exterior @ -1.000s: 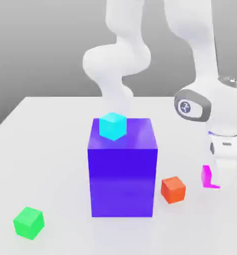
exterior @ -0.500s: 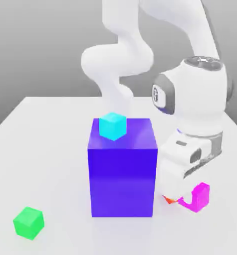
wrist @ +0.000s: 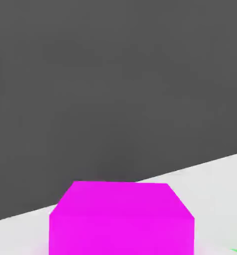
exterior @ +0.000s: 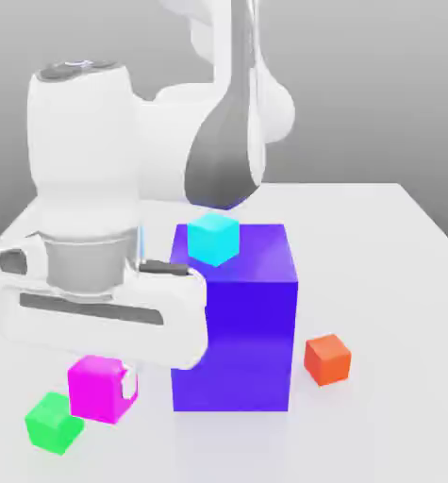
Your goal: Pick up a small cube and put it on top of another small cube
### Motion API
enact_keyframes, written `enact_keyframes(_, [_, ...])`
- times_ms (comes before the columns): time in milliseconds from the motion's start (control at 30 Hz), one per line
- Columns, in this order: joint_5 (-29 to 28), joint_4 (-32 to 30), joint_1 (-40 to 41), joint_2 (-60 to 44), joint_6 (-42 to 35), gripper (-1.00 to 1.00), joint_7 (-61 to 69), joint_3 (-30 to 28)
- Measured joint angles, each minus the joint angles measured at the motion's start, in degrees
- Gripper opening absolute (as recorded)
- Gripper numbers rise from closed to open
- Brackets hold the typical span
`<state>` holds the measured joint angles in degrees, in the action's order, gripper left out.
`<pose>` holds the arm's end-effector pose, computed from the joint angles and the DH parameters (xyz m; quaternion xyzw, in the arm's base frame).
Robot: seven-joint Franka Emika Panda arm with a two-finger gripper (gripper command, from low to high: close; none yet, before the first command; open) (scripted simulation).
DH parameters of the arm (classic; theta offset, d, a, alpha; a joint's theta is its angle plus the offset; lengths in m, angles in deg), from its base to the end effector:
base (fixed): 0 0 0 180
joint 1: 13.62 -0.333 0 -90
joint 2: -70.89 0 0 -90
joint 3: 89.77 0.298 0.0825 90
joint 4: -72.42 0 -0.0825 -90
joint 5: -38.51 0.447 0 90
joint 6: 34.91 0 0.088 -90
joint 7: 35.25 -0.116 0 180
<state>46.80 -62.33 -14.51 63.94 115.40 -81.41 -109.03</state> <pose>0.5341 -0.1836 0.2215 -0.8109 0.5794 -0.0720 0.0393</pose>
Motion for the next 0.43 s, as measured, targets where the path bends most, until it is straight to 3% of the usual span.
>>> enact_keyframes(133, [-1.7,-5.6,3.2,-0.4,-1.3,-1.0,-5.6,-4.1])
enact_keyframes(300, [5.4,-6.4,6.8,-9.2,5.6,-1.0,-1.6,-0.9])
enact_keyframes(333, [6.4,-6.4,7.4,-10.4,6.6,1.0,-0.8,-0.1])
enact_keyframes(433, [6.4,-6.4,7.4,-10.4,6.6,1.0,-0.8,-0.1])
